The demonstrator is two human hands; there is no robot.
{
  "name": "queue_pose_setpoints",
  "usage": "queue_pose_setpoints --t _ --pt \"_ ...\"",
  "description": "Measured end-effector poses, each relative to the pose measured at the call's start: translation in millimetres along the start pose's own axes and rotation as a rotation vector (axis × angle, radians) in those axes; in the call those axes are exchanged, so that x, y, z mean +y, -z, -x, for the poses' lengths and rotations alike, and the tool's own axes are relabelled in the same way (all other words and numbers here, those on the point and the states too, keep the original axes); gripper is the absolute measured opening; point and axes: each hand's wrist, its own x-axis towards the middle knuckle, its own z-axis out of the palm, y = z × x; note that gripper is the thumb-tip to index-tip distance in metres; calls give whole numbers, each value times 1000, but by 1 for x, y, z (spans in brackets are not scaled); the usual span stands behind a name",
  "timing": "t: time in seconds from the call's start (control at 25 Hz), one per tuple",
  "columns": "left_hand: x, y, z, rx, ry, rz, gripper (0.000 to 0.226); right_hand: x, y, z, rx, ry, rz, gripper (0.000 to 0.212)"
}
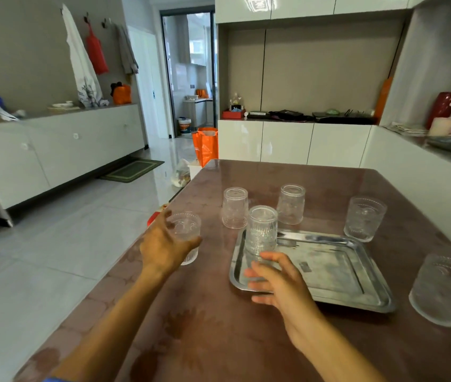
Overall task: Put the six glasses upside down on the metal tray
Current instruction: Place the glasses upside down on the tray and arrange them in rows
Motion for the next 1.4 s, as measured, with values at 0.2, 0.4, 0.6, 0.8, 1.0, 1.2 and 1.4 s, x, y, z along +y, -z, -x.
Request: queue_pose_setpoints --t 0.2,0.4,0.6,0.8,1.0,1.2,1.4 --pt "46 -9 66 -246 -487 293 84 -10 -1 2 -276 -334 -485 64" --pt "54 -32 79 -589 -674 340 91 -19 36 -12 -156 -118 -529 63" --pt "18 -52 54 -334 -256 -124 41 -30 89 -63 408 497 420 63" --pt "6 -77 54 -387 -249 -231 28 -6 96 -110 360 501 700 68" --pt "-1 -84 53 -331 -257 -211 27 5 89 -127 347 530 794 74" --pt "3 -81 56 -294 -357 -190 29 -7 89 -105 257 440 851 83" --pt "0 -79 51 -417 -354 -9 20 -10 128 -11 681 781 449 66"
